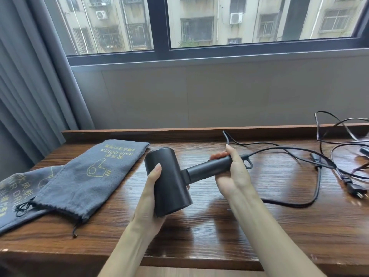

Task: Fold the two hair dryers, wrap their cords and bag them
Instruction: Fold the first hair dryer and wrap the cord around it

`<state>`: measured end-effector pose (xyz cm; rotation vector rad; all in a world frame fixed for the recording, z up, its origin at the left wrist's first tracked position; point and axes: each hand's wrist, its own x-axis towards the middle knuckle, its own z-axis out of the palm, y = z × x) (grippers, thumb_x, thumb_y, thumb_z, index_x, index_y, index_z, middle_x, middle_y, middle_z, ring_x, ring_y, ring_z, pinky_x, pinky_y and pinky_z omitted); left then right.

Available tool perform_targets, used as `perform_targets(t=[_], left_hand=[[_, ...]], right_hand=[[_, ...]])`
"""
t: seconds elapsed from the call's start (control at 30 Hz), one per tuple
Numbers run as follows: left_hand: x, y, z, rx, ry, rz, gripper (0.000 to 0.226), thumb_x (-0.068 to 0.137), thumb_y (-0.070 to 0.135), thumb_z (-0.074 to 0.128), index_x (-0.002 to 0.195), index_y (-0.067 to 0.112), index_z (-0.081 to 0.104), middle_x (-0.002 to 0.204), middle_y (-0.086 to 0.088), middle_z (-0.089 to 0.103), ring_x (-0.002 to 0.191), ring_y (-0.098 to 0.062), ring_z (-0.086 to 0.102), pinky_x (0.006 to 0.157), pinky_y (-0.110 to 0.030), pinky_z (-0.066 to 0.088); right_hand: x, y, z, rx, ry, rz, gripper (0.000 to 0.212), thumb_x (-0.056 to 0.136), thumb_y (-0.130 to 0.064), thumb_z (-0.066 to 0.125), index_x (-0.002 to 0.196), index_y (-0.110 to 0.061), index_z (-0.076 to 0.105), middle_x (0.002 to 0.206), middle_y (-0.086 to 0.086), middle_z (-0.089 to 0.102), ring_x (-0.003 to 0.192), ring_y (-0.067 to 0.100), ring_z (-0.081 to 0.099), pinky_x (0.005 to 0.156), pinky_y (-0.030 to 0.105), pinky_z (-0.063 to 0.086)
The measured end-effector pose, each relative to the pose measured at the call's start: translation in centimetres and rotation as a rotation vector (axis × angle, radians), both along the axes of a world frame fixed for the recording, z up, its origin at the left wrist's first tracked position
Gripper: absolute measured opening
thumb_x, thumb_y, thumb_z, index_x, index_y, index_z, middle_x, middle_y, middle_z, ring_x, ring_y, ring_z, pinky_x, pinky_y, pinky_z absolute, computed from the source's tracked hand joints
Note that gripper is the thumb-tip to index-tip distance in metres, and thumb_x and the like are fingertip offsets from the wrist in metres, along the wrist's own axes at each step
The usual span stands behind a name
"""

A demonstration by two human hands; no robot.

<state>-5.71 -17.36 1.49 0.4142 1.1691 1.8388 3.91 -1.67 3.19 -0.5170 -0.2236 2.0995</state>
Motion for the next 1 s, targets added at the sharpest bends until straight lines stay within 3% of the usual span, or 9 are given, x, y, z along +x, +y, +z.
perform_targets(t=[0.13,0.33,0.63,0.83,1.0], left_hand=[[0.3,-0.1,-0.1,-0.007,-0.030,-0.007,0.054,0.072,0.054,0.065,0.109,0.014,0.065,0.096,-0.014,0.073,0.080,-0.029,0.069,0.083,-0.043,0.051],[0.4,0.1,-0.1,0.000,-0.056,0.011,0.070,0.059,0.055,0.073,0.114,0.012,0.063,0.099,-0.015,0.072,0.081,-0.031,0.069,0.079,-0.041,0.055],[0.3,-0.1,0.0,-0.022,-0.055,-0.013,0.073,0.057,0.055,0.073,0.114,0.011,0.062,0.099,-0.015,0.073,0.080,-0.032,0.069,0.079,-0.041,0.055],[0.8,-0.6,-0.3,-0.102,-0.070,-0.078,0.080,0.054,0.054,0.076,0.117,0.006,0.063,0.103,-0.019,0.072,0.082,-0.030,0.070,0.078,-0.041,0.058],[1.3,-0.7,-0.2,-0.122,-0.079,-0.104,0.068,0.066,0.048,0.071,0.118,0.006,0.062,0.106,-0.019,0.072,0.089,-0.032,0.069,0.081,-0.043,0.057]], right_hand=[[0.1,-0.1,-0.4,-0.011,-0.020,-0.003,0.028,0.088,0.001,0.055,0.065,-0.010,0.046,0.048,0.000,0.047,0.041,0.012,0.047,0.048,0.022,0.049],[0.0,0.0,-0.4,-0.005,-0.037,-0.015,0.027,0.086,0.004,0.054,0.065,-0.010,0.046,0.049,0.001,0.047,0.042,0.013,0.047,0.048,0.023,0.050],[-0.3,0.9,-0.3,-0.006,-0.087,0.062,0.029,0.085,0.005,0.051,0.062,-0.011,0.044,0.046,0.001,0.044,0.040,0.013,0.044,0.046,0.023,0.049],[0.0,1.4,-0.4,0.051,-0.154,0.188,0.030,0.084,0.004,0.048,0.060,-0.013,0.041,0.047,-0.002,0.041,0.037,0.010,0.039,0.044,0.021,0.044],[0.0,1.9,0.5,0.179,-0.300,0.362,0.027,0.086,0.000,0.049,0.064,-0.014,0.043,0.051,-0.001,0.041,0.041,0.012,0.039,0.048,0.025,0.044]])
